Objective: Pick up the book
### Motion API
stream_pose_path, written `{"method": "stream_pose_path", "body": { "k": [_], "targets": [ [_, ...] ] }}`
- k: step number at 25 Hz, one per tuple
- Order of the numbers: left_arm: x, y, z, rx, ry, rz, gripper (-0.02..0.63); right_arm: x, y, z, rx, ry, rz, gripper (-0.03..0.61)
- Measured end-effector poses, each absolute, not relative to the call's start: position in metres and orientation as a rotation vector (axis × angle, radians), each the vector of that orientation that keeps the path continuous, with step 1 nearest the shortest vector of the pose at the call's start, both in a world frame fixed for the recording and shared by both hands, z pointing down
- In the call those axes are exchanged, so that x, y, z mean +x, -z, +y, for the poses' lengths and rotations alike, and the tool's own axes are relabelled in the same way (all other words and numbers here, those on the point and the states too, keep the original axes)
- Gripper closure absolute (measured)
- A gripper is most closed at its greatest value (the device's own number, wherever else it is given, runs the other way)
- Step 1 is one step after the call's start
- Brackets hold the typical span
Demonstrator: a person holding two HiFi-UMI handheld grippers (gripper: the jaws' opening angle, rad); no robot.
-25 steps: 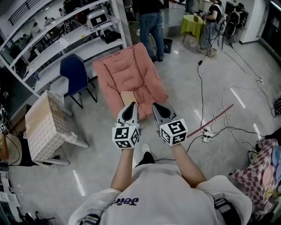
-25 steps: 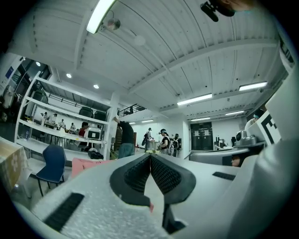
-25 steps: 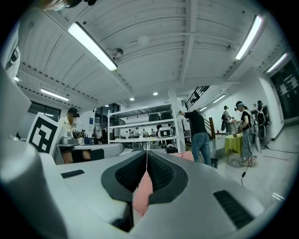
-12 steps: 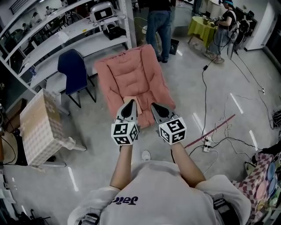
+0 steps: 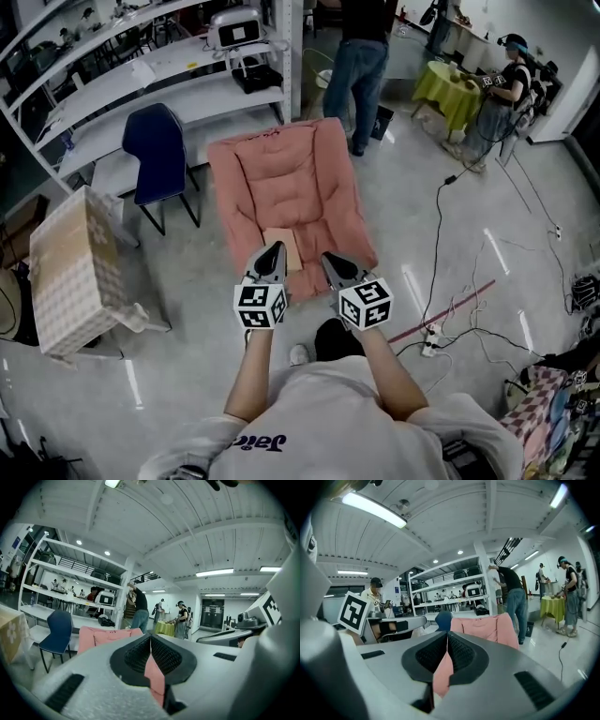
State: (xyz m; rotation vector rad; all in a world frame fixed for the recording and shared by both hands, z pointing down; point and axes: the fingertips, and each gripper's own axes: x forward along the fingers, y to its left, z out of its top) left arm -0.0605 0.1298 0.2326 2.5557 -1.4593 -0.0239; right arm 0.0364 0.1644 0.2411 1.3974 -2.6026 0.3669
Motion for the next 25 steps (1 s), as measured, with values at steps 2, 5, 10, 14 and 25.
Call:
{"method": "stream_pose_path", "body": {
  "k": [2,5,10,14,25],
  "targets": [
    [-0.061,-0.239,0.114,2.545,0.011,-1.477,0.597,0.036,-0.253,0.147,1.343,-0.385,-2.601,0.563],
    [-0.06,-0.25,0.093,2.522,0.028,-1.485,0.598,0.039,-0.267,0.123,1.275,-0.427,-2.617,0.563],
    [-0.048,-0.282,0.055,2.479,0.009,-1.485,0.597,0.049,-0.29,0.077,1.15,-0.489,-2.632,0.563],
    [-0.039,-0.32,0.023,2.384,-0.003,-1.459,0.597,0.06,-0.321,0.034,1.055,-0.548,-2.608,0.563],
    [-0.04,-0.426,-0.04,2.232,-0.199,-1.477,0.598,0.08,-0.451,-0.058,0.877,-0.816,-2.473,0.563]
  ]
}}
